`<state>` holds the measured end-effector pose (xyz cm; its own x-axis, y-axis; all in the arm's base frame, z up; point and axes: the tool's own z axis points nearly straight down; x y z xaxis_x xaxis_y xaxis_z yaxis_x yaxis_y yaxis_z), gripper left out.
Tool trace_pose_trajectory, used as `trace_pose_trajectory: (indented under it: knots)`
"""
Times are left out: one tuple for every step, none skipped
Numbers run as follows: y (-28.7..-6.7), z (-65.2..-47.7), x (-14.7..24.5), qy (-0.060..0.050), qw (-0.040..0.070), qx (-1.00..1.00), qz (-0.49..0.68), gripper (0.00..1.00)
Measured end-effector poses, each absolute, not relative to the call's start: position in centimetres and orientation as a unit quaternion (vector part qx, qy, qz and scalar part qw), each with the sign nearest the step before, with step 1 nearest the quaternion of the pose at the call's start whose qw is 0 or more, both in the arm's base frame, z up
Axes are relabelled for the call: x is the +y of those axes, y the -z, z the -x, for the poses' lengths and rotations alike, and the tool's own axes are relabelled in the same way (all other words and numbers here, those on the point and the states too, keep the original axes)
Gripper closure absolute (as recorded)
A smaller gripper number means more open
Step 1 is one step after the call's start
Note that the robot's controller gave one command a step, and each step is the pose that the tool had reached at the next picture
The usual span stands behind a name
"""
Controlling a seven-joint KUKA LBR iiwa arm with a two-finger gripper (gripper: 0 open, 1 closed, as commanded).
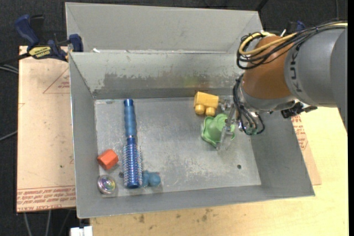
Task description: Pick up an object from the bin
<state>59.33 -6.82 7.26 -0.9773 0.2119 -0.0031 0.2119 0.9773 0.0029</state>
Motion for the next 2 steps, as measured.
trace_pose_trajectory:
  knots:
    - [-7.7, -59.5, -7.1, -0.001, 0.003, 0.994, -0.107, 1.0]
    - [-21.2, -56.3, -7.3, 0.0, 0.005, 0.995, -0.104, 1.0]
